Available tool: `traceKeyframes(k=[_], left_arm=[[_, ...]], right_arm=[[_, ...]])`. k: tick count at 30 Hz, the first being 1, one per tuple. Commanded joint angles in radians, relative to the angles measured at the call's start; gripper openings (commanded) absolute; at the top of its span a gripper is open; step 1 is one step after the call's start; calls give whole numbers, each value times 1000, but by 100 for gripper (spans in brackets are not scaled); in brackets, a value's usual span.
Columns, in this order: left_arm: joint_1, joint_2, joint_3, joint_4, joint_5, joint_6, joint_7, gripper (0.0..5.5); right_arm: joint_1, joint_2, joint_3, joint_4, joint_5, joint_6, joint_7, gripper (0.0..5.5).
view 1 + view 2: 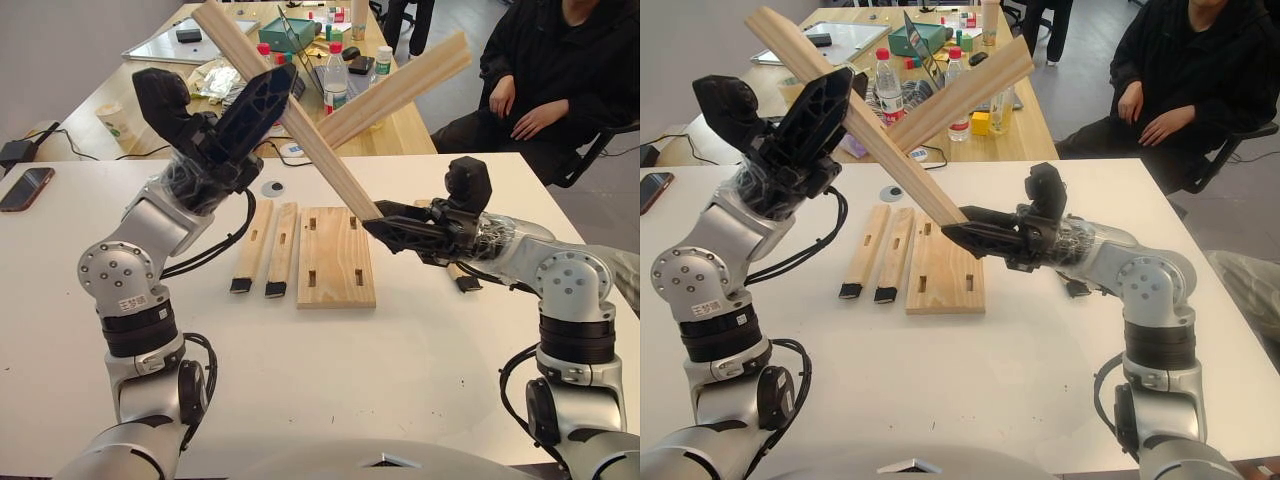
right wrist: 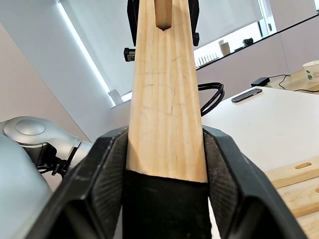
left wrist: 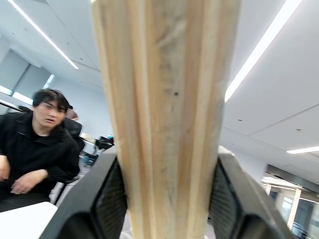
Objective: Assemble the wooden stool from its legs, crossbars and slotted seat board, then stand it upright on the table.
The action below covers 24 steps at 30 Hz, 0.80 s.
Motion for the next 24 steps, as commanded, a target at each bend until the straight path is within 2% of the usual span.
traceKeyframes(k=[1, 4, 7, 10, 14, 19, 24], left_arm=[[-44, 32, 29, 41, 75, -67, -8, 202], [-51, 100, 26, 62, 160, -87, -94, 202], [0, 168, -60, 65, 337, -146, -244, 202], [71, 206, -175, 97, 528, -242, -394, 201], [140, 194, -283, 198, 724, -385, -518, 201], [137, 173, -330, 358, 882, -550, -594, 201], [143, 170, -351, 419, 918, -614, -658, 201]], right_arm=[[4, -52, 74, 5, -116, -43, 12, 295], [47, -118, 247, 51, -380, -203, 34, 353], [61, -134, 327, 113, -532, -303, 27, 403], [52, -127, 344, 171, -616, -361, 24, 409], [29, -119, 352, 228, -676, -395, 35, 409], [25, -134, 395, 234, -731, -411, 90, 409], [6, -147, 381, 261, -755, -396, 122, 409]])
